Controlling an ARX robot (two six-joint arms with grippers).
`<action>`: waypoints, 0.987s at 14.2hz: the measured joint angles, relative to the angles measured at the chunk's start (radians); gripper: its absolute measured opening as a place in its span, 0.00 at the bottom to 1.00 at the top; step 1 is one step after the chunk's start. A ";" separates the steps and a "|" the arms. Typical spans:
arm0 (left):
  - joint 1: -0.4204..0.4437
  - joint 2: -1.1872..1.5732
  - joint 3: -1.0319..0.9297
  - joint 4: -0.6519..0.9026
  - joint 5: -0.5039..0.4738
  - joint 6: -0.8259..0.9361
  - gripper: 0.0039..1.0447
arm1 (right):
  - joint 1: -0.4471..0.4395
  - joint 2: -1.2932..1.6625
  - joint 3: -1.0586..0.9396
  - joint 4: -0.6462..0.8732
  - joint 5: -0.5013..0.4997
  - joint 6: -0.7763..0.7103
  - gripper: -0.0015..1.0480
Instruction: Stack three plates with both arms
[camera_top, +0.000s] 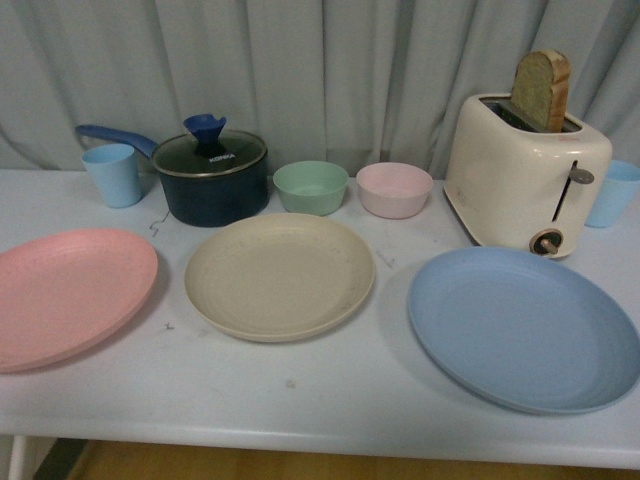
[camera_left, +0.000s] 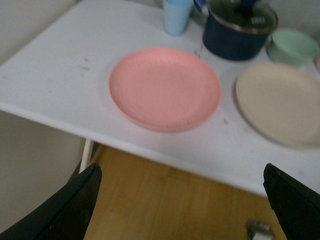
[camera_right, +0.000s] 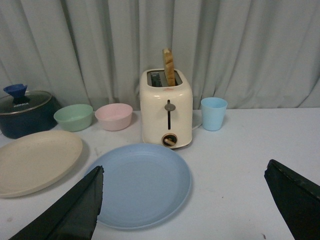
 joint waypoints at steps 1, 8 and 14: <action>0.072 0.076 0.055 0.092 0.030 0.000 0.94 | 0.000 0.000 0.000 0.000 0.000 0.000 0.94; 0.299 1.262 0.681 0.517 0.284 0.159 0.94 | 0.000 0.000 0.000 0.000 0.000 0.000 0.94; 0.384 1.652 0.759 0.607 0.277 0.104 0.94 | 0.000 0.000 0.000 0.000 0.000 0.000 0.94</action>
